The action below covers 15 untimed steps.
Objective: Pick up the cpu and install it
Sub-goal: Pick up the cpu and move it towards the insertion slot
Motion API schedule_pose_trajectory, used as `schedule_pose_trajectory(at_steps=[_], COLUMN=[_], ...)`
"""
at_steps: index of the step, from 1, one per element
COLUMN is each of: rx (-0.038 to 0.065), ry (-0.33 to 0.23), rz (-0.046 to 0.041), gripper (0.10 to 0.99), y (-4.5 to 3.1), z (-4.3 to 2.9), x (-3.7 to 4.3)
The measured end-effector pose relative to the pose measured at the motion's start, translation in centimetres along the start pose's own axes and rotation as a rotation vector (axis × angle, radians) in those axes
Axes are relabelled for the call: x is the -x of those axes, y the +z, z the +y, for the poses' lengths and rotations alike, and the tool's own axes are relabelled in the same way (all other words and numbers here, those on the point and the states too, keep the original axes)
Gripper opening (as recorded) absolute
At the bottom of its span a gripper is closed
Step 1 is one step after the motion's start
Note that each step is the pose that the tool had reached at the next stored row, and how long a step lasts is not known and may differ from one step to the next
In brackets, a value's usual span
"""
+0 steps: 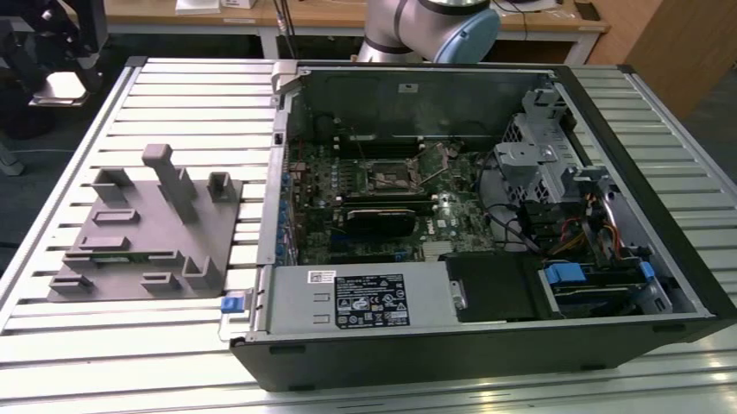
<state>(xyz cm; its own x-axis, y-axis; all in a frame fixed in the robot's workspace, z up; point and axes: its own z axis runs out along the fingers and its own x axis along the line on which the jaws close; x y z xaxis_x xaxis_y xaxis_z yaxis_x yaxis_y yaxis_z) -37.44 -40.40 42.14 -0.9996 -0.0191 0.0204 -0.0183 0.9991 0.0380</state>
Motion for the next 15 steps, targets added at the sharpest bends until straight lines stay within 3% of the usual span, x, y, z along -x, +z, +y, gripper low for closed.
schedule_pose_trajectory(at_steps=[15], rx=[0.000], ry=[0.000], rz=[0.0000], gripper=[0.529], y=[-0.02], z=[-0.01], x=[1.04])
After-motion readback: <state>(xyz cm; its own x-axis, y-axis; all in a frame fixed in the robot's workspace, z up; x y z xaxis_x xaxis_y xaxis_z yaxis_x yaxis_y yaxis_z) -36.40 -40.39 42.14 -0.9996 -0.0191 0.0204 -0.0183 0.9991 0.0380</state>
